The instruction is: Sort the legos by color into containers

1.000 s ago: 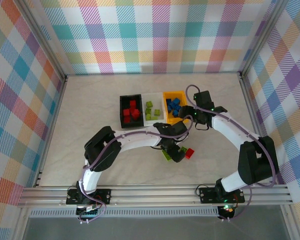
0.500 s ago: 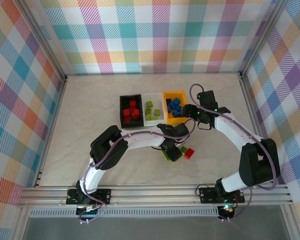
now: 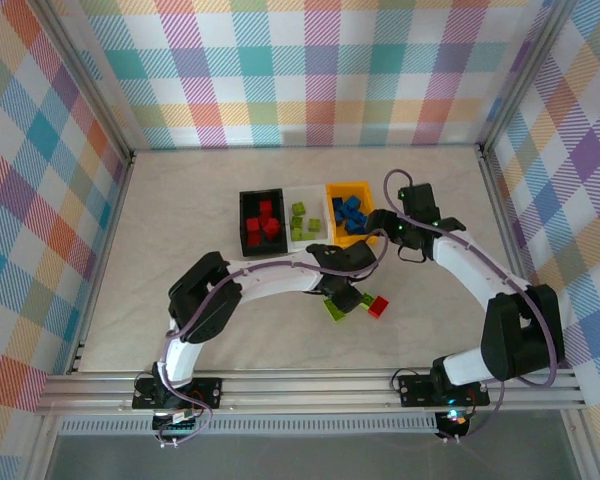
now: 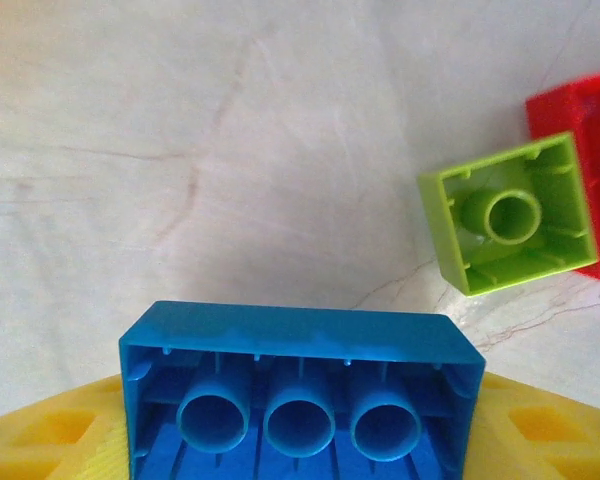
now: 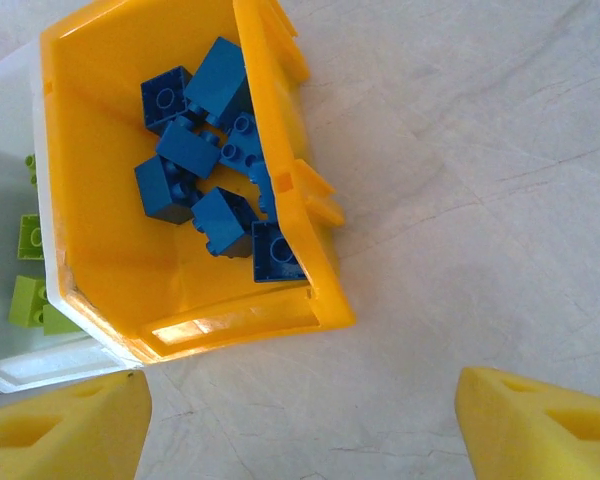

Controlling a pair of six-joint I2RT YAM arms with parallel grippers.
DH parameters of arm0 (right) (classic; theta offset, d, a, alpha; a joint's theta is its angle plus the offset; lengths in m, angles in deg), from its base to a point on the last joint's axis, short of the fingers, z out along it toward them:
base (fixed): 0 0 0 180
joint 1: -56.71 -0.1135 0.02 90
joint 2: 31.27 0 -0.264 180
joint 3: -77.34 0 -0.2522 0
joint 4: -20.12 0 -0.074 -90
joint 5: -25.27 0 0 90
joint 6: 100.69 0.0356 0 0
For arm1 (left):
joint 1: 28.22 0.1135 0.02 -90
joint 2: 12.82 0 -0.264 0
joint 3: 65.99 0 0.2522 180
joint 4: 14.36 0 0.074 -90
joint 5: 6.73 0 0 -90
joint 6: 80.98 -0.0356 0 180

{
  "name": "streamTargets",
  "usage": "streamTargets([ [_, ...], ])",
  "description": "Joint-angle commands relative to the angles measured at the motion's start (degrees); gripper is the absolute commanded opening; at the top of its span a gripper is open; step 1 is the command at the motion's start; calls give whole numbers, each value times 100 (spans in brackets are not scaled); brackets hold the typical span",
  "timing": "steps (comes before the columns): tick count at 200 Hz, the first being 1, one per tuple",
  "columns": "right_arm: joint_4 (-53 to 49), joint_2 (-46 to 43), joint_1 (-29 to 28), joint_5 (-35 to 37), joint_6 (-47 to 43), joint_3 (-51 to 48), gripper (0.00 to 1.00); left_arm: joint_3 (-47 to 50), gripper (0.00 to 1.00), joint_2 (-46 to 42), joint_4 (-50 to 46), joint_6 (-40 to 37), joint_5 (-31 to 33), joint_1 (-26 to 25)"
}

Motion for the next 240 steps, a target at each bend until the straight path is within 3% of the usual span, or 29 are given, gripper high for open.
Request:
streamTargets([
  [1, 120, -185, 60, -42, 120, -116, 80, 45, 55, -505, 302, 226, 258, 257],
  [52, 185, -257, 61, -141, 184, -275, 80, -370, 53, -527, 933, 641, -113, 914],
  [141, 141, -432, 62, -132, 145, -498, 80, -2269, 54, 825, 895, 737, -91, 1396],
  [162, 147, -458, 61, -174, 145, -543, 80, -2789, 62, 1195, 774, 739, -47, 1438],
  [193, 146, -468, 59, -270, 144, -590, 80, -3522, 86, 1565, 523, 842, -28, 1485],
  [240, 3, -507, 6, -600, 94, -683, 80, -2900, 100, 642, 815, 1165, -298, 1484],
])
